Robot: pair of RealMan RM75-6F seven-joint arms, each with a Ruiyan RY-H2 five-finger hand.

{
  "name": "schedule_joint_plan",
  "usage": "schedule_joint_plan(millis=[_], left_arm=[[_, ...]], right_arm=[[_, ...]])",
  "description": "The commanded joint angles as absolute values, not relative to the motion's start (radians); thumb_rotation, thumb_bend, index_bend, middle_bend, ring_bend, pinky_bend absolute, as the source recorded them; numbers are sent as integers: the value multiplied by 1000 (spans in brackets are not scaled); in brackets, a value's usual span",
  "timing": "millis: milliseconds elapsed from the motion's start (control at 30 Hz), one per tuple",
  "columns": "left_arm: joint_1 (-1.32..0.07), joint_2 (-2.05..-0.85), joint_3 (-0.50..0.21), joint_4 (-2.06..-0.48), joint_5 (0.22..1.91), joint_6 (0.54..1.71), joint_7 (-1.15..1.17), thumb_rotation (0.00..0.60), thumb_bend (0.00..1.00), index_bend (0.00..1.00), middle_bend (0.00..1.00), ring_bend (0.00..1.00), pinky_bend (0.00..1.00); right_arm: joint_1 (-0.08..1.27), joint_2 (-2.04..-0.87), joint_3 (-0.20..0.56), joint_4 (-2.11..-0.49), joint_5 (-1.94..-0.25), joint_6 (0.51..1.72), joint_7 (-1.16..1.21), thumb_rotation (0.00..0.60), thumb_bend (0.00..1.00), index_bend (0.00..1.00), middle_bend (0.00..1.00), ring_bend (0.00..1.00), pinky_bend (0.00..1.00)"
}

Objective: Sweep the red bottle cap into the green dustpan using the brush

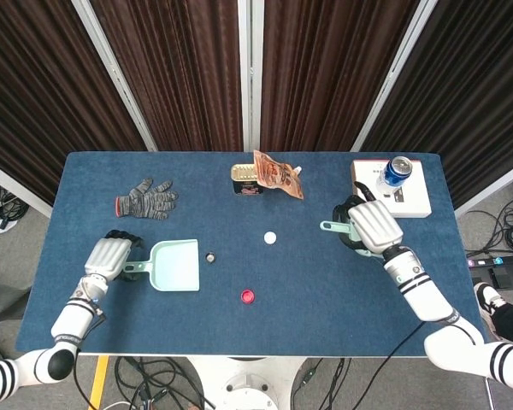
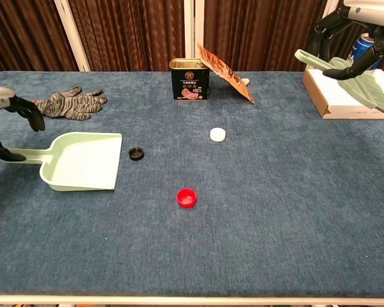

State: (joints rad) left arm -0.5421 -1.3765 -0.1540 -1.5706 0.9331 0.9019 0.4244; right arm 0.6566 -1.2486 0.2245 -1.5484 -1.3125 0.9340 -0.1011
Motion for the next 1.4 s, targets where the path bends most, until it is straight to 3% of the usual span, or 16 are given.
schedule_joint_plan(millis=[33,500,1000,1200,1400], left_arm=[[-553,-1400,-128,-1580,898,938,472,600,188,334,302,180,139],[-563,-1486,-96,-1506,870,1003,520,600,241,424,386,266,202],[-582,-1486,-83,-1469,894,970,493,600,348,501,459,312,231],[-596,-1471,-75,-1465,924,964,501,600,348,508,469,328,231],[-620,-1460,-68,-1458,947,939,515,600,348,509,469,328,231]], right_arm=[[658,-1252,216,-1541,-1314,932,-94,600,510,702,608,280,0],[671,-1276,194,-1514,-1305,927,-84,600,511,703,608,280,0],[691,-1314,176,-1463,-1308,897,-29,600,512,717,613,280,0],[756,-1395,172,-1344,-1404,845,136,600,547,733,624,280,0],[852,-1526,140,-1123,-1567,853,375,600,579,764,633,280,35]])
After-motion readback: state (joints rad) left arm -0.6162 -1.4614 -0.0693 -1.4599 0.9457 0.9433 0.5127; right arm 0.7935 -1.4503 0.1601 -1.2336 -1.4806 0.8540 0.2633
